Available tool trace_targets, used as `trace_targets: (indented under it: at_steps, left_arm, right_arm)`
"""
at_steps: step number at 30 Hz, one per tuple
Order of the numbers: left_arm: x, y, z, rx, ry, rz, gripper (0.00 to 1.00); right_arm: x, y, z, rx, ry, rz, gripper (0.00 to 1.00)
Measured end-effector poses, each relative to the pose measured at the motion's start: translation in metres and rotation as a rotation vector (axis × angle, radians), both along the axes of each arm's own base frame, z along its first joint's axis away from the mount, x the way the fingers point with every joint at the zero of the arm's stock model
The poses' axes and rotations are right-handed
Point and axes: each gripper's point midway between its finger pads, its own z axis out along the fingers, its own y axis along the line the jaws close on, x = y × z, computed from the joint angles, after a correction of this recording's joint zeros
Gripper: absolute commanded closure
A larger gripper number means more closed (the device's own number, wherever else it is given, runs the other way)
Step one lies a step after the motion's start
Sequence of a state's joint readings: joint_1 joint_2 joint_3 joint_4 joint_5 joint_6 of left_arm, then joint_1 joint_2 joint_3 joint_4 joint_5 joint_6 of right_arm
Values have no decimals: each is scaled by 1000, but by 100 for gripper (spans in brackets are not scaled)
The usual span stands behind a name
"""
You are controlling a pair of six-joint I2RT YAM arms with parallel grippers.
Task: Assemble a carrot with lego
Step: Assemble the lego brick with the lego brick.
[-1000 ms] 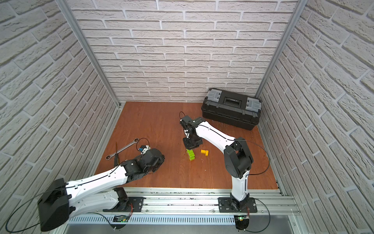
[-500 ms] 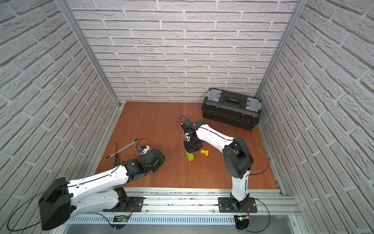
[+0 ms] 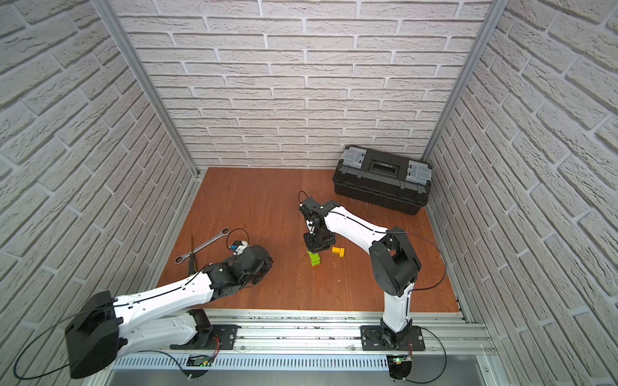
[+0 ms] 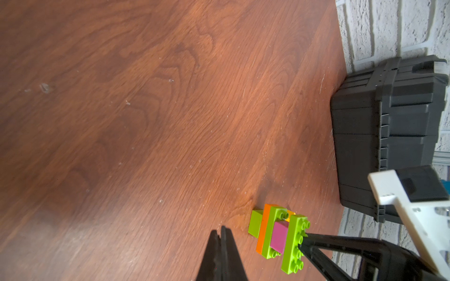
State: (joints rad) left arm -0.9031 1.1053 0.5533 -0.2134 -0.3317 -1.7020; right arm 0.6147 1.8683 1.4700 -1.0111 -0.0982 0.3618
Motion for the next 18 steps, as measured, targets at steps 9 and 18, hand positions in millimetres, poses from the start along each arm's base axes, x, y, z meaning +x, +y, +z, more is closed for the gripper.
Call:
trace_targets:
  at_steps: [9, 18]
  left_arm:
    - [0, 0, 0, -1, 0, 0, 100]
    - [-1, -1, -6, 22, 17, -14, 100]
  right_arm:
    - [1, -3, 15, -27, -8, 2, 57]
    - [10, -8, 47, -4, -81, -11, 55]
